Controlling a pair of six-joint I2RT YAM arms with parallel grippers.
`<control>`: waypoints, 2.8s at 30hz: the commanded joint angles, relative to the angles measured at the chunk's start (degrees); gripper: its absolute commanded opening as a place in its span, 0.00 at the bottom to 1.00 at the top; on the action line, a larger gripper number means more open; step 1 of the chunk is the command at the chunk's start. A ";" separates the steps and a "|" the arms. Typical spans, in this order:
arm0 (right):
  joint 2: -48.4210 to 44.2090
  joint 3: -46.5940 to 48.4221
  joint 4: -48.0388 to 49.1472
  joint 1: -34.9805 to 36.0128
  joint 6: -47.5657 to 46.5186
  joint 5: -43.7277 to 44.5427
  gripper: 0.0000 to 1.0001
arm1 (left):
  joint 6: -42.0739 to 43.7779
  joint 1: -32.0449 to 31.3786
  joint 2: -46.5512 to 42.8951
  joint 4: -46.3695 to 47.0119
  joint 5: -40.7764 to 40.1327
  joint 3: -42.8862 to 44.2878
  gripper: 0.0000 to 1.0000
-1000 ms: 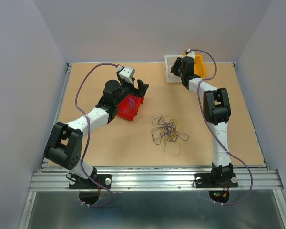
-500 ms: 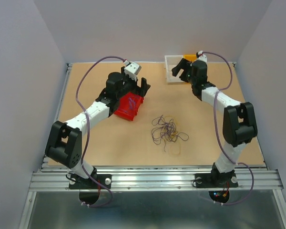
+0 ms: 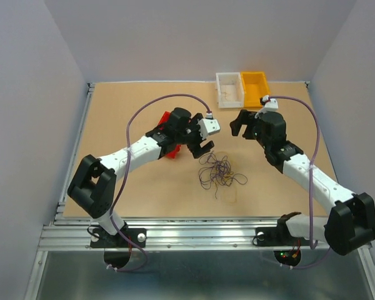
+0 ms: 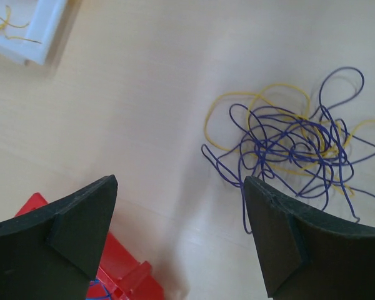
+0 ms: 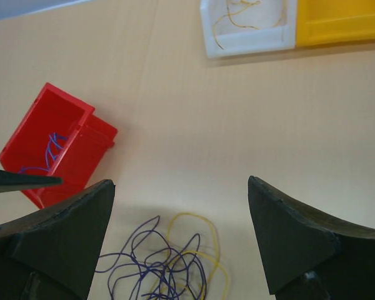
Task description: Untangle the cables
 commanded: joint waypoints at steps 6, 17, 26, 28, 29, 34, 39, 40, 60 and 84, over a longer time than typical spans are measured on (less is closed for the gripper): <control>-9.05 -6.10 -5.87 -0.12 -3.48 4.47 0.95 | 8.77 -1.18 0.43 -8.96 -1.36 -1.46 0.88; -8.19 -6.19 -6.41 -0.12 -4.01 4.65 0.94 | 10.09 -3.29 6.67 -13.00 0.82 0.46 0.47; -4.57 -6.80 -1.24 -0.12 -9.62 -7.36 0.92 | 6.41 -3.55 1.85 -9.85 -3.12 -0.06 0.00; -5.54 -9.70 5.88 -0.12 -11.29 -15.45 0.95 | 4.38 -3.55 -1.40 -8.96 -5.41 0.64 0.00; -5.54 -10.49 10.08 -0.12 -11.65 -18.00 0.95 | 3.16 -3.47 -3.68 -8.96 -5.85 0.82 0.00; -1.07 -11.73 18.20 -0.12 -13.94 -34.62 0.95 | 0.43 -3.38 -8.88 -11.41 -8.49 6.42 0.00; 4.47 -11.29 24.77 -0.12 -15.08 -46.90 0.94 | -1.07 -3.47 -8.89 -19.04 -7.88 17.93 0.00; 5.34 -11.20 26.01 -0.12 -15.00 -48.77 0.94 | -1.51 -3.47 -8.36 -20.28 -7.79 20.31 0.00; 21.27 -2.58 26.73 2.35 -16.23 -45.01 0.82 | -14.86 -3.73 -6.59 -15.40 -1.99 59.02 0.00; -29.01 -19.63 27.77 2.35 -10.61 -36.84 0.97 | -17.07 -6.10 -20.04 -3.51 1.09 32.20 0.00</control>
